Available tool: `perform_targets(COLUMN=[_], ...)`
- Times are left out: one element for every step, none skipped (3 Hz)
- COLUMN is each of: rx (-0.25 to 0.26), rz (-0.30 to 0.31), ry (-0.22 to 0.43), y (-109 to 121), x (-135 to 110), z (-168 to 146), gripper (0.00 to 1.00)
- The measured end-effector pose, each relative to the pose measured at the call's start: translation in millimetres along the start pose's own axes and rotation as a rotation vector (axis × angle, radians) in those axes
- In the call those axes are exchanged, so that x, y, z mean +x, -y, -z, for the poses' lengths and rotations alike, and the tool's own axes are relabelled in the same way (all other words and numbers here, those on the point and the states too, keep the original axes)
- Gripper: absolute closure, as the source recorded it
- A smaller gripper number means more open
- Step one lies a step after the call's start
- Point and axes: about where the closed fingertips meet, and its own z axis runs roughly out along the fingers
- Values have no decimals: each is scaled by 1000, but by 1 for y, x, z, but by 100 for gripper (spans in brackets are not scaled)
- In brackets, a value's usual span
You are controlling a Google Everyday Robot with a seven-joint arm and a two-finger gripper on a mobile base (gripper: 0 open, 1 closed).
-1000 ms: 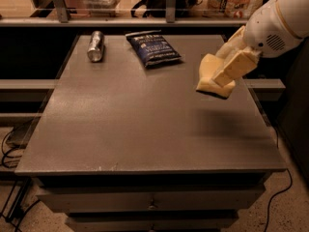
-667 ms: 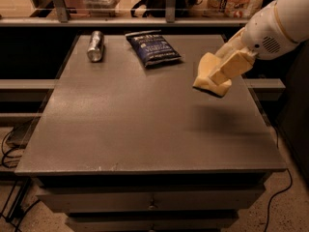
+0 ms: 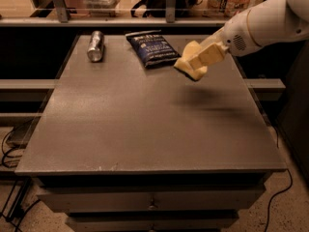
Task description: Move sponge near blue chip bag
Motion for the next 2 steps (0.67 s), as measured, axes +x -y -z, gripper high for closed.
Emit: perform_targets(rx=[38,47], rz=[-50,-85], ry=[24,49], y=[25,46], x=[-3,-2], z=[-40,-75], gripper=[100,81])
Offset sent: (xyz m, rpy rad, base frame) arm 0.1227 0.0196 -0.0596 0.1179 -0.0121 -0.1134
